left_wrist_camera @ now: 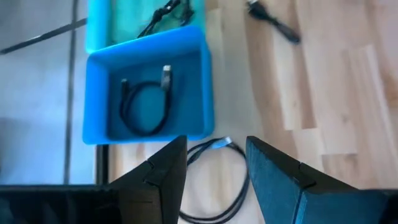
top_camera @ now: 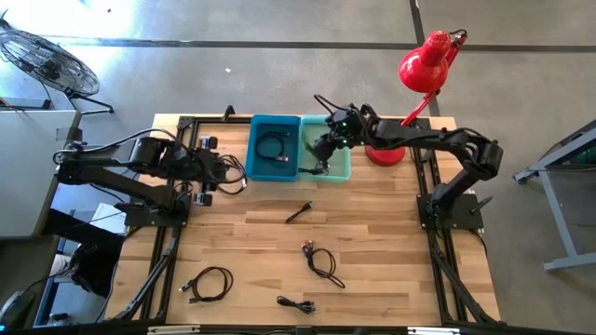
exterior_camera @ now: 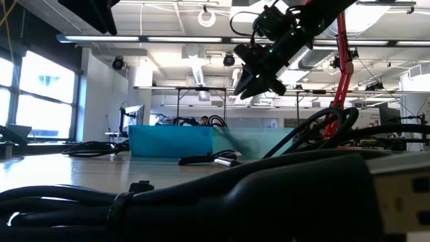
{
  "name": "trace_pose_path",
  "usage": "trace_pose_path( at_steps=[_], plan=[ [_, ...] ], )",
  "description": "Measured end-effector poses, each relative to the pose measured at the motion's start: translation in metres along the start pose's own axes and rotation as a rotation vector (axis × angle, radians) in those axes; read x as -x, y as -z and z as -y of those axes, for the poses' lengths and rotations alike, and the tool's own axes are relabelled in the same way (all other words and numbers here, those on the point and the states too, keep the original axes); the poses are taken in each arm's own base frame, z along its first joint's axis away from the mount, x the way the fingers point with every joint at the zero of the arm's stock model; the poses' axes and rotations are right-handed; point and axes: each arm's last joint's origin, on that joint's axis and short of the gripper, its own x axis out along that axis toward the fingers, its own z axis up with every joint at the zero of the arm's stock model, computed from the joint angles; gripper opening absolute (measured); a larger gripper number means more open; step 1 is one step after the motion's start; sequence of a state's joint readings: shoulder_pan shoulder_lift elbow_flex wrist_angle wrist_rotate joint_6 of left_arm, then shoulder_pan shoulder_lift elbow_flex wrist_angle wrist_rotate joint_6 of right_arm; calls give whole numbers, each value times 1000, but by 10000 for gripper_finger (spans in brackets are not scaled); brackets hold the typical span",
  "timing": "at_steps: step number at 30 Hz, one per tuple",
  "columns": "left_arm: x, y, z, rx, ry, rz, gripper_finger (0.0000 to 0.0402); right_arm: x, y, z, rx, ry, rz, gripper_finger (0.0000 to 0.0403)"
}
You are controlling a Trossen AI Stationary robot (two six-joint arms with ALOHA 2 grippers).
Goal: Pick & Place USB Port
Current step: Put the black usb cable into the light blue bin, then put the black charger cable into the dark blue bin
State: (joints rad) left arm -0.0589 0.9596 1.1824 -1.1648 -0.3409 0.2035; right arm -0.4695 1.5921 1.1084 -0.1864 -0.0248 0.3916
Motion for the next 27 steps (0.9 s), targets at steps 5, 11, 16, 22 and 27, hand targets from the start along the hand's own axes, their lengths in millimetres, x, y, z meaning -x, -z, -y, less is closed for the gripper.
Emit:
trace_pose_path(
  at_steps=[5,11,16,22,27],
  plan=[
    [0,5,0,-18,-21,-54,161,3,-8,-4,1,-12,25,169],
    [2,18,3,-27,27,-182,162,9,-20,-18,18,-102,42,180],
    [-12,28,11,-43,67,-257,181,16,-23,-43,130,-200,49,181],
    [-41,40,24,-108,96,-356,225,25,-23,-75,238,-278,74,182],
    [-62,49,34,-218,152,-427,247,36,-20,-97,304,-331,101,183]
  ],
)
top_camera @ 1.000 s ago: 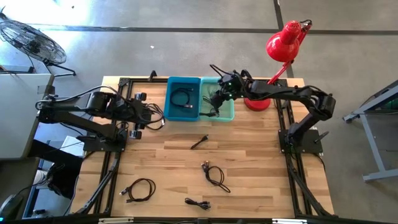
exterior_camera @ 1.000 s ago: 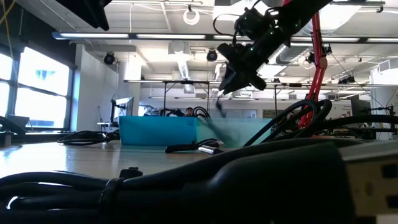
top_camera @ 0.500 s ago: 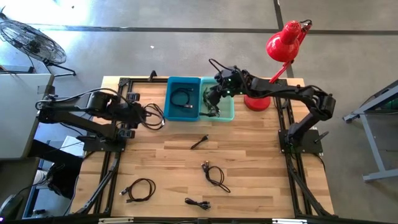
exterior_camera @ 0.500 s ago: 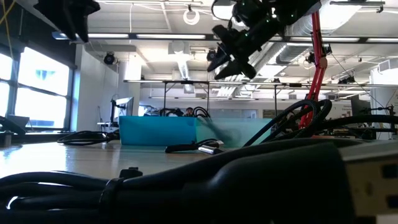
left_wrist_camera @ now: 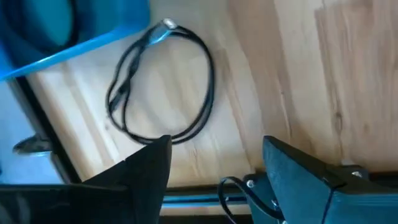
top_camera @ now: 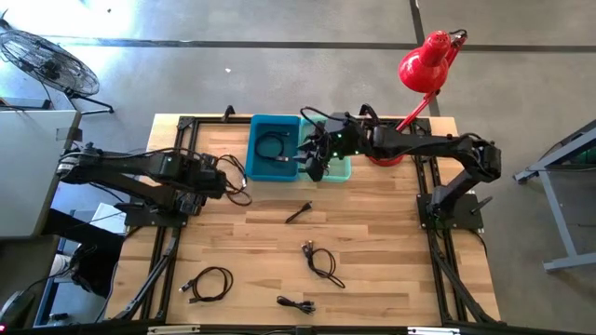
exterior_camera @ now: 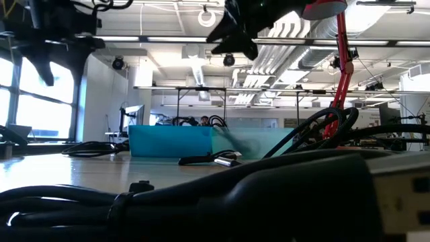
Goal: Pick & Place USB Port
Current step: Put the black charger cable into the dark blue bin
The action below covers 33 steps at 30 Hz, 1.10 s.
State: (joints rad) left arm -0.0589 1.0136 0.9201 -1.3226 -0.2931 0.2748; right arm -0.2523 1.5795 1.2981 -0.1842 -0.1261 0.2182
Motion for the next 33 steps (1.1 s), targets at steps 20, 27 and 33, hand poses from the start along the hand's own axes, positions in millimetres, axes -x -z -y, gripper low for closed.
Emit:
trace_pose_path(
  at_steps=[20,27,33],
  plan=[
    [-75,-34,-22,30,239,-101,248,96,-22,-93,274,-131,274,183],
    [-85,-23,-48,86,320,-28,248,103,-9,-109,294,-70,218,183],
    [-89,-17,-61,103,365,49,248,101,0,-116,309,-37,174,183]
  ],
)
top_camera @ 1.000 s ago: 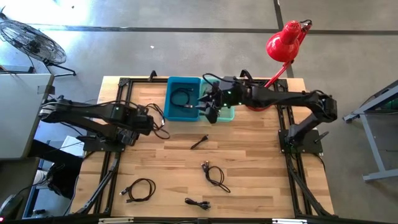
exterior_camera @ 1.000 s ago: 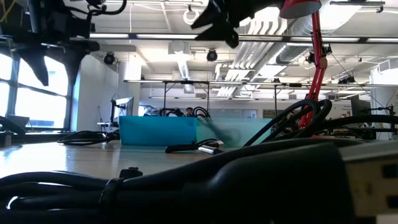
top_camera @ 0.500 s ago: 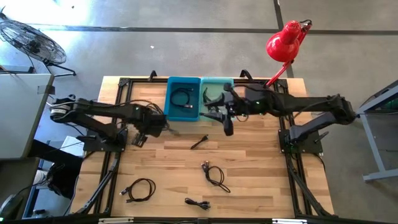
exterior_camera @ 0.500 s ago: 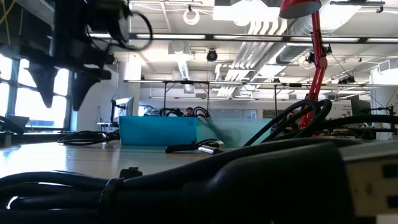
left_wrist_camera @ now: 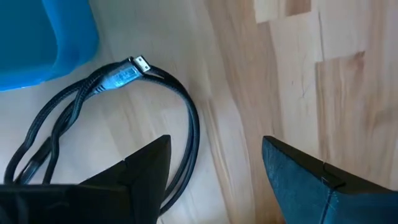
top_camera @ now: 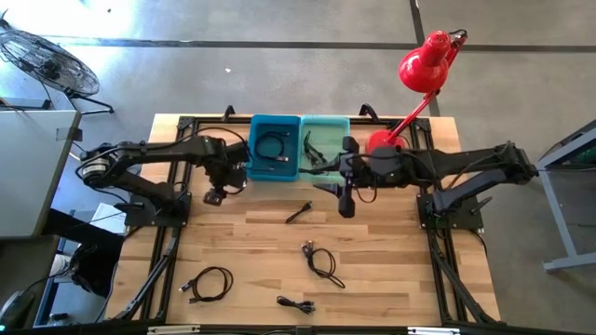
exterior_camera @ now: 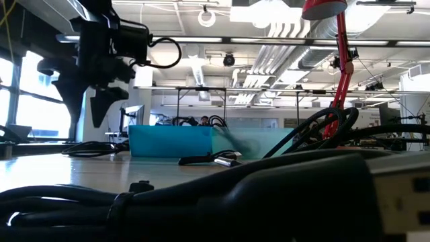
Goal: Pick & Place USB Port
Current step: Put the black charger cable into the dark blue bin
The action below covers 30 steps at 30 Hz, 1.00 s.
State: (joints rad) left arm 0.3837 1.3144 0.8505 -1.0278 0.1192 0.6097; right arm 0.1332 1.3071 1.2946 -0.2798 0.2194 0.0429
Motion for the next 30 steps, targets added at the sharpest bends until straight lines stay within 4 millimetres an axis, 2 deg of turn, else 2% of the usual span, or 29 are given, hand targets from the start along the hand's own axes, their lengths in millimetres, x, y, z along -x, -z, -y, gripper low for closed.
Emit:
trace_pose_path(
  at_steps=[9,15,20,26,30],
  plan=[
    [1,1,-4,13,14,31,248,1,1,-3,5,23,-1,183],
    [2,-9,-9,134,0,153,248,1,1,-3,5,22,-1,183],
    [2,-11,-12,153,-44,169,248,1,1,-3,4,22,-1,183],
    [-13,-2,-6,201,29,137,248,1,2,-3,-1,23,-9,183],
    [-26,5,-4,251,2,96,248,1,2,-3,-1,23,-14,183]
  ],
)
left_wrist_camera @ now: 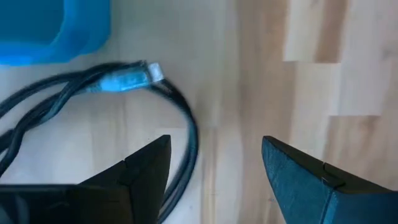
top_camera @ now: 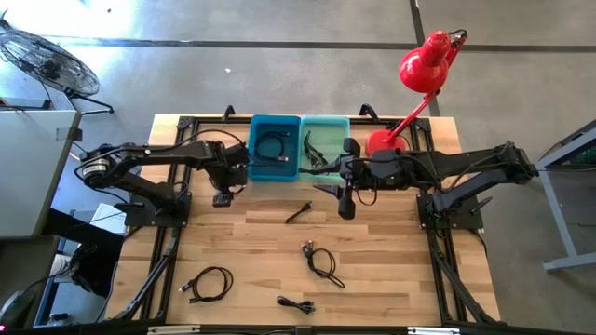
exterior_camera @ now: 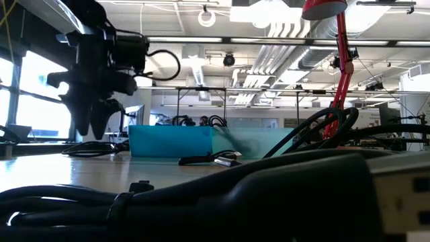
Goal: Pick & Place USB Port
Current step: Put the black charger cable into the dark blue bin
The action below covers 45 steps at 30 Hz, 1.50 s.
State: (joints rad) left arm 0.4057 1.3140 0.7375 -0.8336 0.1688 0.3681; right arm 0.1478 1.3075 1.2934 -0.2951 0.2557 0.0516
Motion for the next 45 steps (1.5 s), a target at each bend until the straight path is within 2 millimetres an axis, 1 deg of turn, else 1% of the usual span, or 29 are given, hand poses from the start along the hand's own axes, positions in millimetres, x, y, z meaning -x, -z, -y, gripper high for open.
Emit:
trace_pose_path(
  at_steps=[10,16,19,21,24,27,31,32,36,39,43,45],
  plan=[
    [-21,14,1,11,-28,-15,248,0,0,0,0,0,0,183],
    [-35,25,0,5,-106,-28,248,0,0,0,0,0,0,183],
    [-41,30,0,37,-131,-33,243,0,0,0,-1,0,0,183],
    [-42,32,0,47,-143,-39,228,0,0,0,0,0,0,183],
    [-43,31,0,51,-153,-32,186,0,0,0,0,0,0,183],
    [-43,31,-1,51,-178,-33,127,0,0,0,-1,0,0,183],
    [-43,31,-2,18,-203,-43,24,0,0,0,0,0,0,183],
    [-43,31,-2,19,-204,-45,15,0,0,0,0,0,0,183],
    [-43,33,-2,17,-192,-54,11,0,0,0,0,0,0,183],
    [-39,34,0,30,-176,-54,7,0,0,0,0,0,0,183],
    [-25,38,4,37,-151,-114,5,0,0,0,9,0,0,183],
    [-13,31,4,35,-176,-68,4,0,0,0,18,0,0,183]
  ],
)
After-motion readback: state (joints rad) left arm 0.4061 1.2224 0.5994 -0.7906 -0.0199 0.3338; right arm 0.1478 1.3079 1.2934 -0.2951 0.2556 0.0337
